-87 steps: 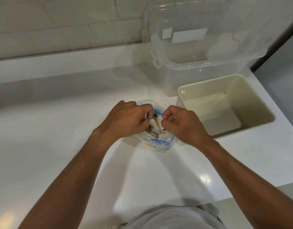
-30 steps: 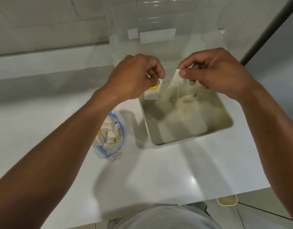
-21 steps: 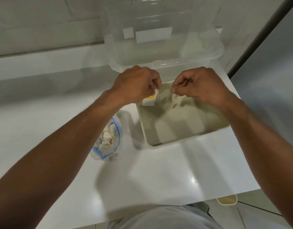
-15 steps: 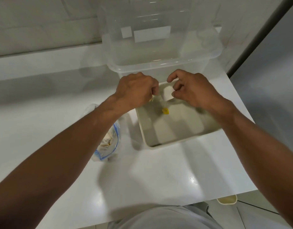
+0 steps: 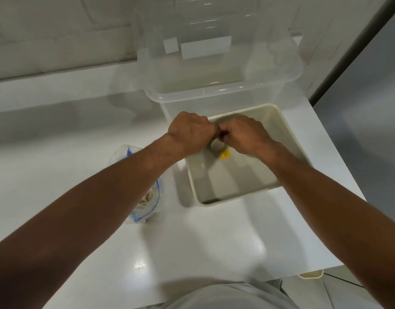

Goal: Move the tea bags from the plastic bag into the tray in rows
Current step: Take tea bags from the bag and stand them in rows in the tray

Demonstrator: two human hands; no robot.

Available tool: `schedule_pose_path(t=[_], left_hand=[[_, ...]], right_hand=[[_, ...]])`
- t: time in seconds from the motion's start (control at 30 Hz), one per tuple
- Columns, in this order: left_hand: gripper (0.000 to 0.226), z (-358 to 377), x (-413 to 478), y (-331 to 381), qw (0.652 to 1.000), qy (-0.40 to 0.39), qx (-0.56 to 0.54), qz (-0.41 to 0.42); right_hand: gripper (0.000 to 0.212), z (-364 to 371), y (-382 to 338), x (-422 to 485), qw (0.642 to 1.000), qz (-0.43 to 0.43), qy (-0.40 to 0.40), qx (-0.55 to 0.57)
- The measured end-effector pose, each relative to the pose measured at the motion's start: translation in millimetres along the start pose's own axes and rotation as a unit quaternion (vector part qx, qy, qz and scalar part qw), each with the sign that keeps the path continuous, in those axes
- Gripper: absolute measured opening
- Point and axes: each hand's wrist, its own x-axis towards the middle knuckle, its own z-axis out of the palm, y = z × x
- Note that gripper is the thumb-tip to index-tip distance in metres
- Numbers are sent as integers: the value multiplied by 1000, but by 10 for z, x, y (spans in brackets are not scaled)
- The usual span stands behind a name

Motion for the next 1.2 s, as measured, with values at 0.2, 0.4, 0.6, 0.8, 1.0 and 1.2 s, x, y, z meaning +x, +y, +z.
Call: schedule_pose_path(t=[0.2, 0.4, 0.6, 0.8, 1.0, 1.2], left_hand=[[24, 37, 55, -2, 1000, 4, -19, -9], [22, 156, 102, 3, 999, 14, 31, -20], [21, 63, -84, 43, 997, 42, 23, -63], [21, 167, -234, 449, 999, -34, -26, 33], [27, 334, -93, 708, 990, -113, 69, 43], [27, 385, -31, 694, 993, -101, 53, 1]], right_hand=[[3, 5, 19, 26, 999, 6, -5, 53], [2, 69, 23, 15, 996, 2, 26, 85], [18, 58, 124, -93, 981, 31, 63, 179], [48, 47, 99, -80, 986, 160, -28, 30], [20, 122, 71, -4, 973, 174, -55, 143], [15, 171, 44, 55, 967, 187, -23, 171]])
